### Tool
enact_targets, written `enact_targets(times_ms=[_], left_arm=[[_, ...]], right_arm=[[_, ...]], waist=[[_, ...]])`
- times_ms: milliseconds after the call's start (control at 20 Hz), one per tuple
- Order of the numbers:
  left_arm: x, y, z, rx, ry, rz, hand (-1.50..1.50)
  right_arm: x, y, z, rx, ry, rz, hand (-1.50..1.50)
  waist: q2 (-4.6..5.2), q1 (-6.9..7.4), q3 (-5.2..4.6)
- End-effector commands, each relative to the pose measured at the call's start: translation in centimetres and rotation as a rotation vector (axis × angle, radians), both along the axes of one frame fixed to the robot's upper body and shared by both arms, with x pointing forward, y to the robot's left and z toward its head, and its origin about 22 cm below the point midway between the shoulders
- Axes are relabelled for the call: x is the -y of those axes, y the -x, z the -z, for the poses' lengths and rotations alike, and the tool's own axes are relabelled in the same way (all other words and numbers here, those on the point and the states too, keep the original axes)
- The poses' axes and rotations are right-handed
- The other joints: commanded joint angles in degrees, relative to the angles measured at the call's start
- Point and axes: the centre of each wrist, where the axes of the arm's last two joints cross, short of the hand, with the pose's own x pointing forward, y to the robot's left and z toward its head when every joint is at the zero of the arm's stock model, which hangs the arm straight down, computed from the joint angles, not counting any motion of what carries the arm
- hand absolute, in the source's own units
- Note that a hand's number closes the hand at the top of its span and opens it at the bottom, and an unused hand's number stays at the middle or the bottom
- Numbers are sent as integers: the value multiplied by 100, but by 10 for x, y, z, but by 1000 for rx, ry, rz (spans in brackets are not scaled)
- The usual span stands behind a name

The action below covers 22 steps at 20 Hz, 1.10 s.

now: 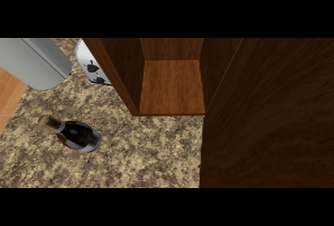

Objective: Pick up the wine, place it into the cabinet and close the cabinet

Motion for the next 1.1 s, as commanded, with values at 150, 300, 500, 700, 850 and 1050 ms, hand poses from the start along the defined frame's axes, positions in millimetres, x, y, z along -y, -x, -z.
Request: enact_targets(times_ms=[150,300,500,700,850,1050], left_arm=[[1,-8,-6,35,10,-38,-150],[-20,-1,19,-11,-14,-80,-150],[-25,-19,40,-38,-70,-126,-150],[-22,-25,67,-78,-93,-109,-150],[-19,-42,78,-93,-106,-109,-150],[-20,-55,101,-93,-140,-117,-150]], right_arm=[[-2,42,-45,85,-55,-29,-150],[4,36,-36,88,-51,7,-150],[10,36,-37,94,-56,-18,-150],[13,41,-37,64,-44,-15,-150],[12,32,-31,95,-45,-23,-150],[14,32,-26,77,-82,-19,-150]], waist=[[25,-19,-2],[21,12,-1],[38,-82,-1],[34,-104,-3],[40,-75,0],[37,-99,0]])
